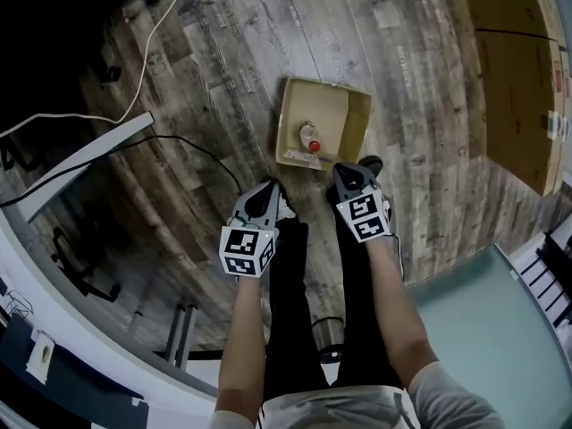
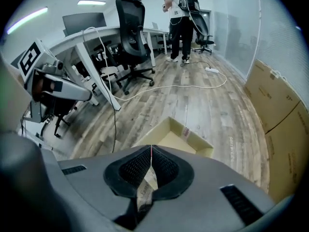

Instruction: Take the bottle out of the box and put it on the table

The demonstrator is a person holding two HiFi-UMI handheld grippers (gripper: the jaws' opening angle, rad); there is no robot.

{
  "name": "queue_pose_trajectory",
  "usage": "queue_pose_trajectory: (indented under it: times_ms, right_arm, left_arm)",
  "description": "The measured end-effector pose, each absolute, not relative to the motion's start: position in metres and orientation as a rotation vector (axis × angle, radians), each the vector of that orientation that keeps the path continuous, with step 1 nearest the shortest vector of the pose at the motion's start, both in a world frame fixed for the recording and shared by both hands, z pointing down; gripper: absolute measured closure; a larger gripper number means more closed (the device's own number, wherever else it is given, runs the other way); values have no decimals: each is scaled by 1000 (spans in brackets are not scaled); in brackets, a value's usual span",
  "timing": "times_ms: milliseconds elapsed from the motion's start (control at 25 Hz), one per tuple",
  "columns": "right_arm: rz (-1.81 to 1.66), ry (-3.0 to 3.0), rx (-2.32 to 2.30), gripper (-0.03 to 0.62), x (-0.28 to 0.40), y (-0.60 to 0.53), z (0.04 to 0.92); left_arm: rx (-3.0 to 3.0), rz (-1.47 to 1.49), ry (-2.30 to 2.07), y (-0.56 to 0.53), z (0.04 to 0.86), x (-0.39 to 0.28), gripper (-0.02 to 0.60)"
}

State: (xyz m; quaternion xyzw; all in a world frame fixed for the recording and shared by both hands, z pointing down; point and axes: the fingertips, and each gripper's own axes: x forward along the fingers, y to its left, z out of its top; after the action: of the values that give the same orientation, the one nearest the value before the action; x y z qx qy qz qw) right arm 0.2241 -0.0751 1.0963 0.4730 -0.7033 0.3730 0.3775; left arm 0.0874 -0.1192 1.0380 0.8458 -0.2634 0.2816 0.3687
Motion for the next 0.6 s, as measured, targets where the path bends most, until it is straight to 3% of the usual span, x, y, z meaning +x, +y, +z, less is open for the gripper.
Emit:
queue_pose_trajectory:
  times_ms: [280,600]
  right_arm:
    - [910,-1842,1108,534,214,-74,1162]
    - [739,-1772,991,356,208,-86,1216]
  left_arm:
    - [2218,721,-591,-107,1096,101,568]
    - [2229,691,-649,-117,1131,97,568]
